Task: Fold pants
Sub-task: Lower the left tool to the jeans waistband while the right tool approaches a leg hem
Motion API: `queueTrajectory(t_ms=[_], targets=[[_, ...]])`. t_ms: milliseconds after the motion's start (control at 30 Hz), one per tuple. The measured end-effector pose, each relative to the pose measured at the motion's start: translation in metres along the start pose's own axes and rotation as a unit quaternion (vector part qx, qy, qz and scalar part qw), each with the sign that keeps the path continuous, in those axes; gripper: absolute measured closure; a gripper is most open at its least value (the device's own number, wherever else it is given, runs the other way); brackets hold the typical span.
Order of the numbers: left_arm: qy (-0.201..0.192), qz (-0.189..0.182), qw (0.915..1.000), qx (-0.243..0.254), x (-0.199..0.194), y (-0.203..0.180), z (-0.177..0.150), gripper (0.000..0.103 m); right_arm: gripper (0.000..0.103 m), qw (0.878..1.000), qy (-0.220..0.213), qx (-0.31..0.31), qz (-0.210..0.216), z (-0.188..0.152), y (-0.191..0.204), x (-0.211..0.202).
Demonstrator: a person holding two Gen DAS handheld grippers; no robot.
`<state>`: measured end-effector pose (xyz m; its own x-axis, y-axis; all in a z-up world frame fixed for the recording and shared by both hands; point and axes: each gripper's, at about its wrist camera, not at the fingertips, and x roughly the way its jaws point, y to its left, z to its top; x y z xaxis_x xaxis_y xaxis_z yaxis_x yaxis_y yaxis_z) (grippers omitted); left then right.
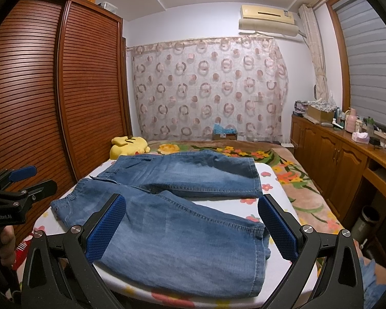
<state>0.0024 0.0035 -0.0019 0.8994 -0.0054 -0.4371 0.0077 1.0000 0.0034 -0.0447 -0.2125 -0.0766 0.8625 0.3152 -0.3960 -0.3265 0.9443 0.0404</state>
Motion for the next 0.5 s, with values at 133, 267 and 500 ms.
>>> queueTrajectory(t_ms=[133,267,500], targets=[[0.007,0.002,1.0000,-0.003,0.010,0.003,-0.003,0.000,0.001,1.000,0.007,0.000,0.001,-0.001,0.000,0.003],[0.017,0.004,0.9998,-0.006,0.018,0.010,-0.010,0.000,0.001,1.000,0.011,0.004,0.004,-0.002,-0.002,0.006],[0.031,0.002,0.9995,-0.008,0.026,0.015,-0.015,0.000,0.001,1.000,0.024,0.002,0.000,-0.004,-0.005,0.012]])
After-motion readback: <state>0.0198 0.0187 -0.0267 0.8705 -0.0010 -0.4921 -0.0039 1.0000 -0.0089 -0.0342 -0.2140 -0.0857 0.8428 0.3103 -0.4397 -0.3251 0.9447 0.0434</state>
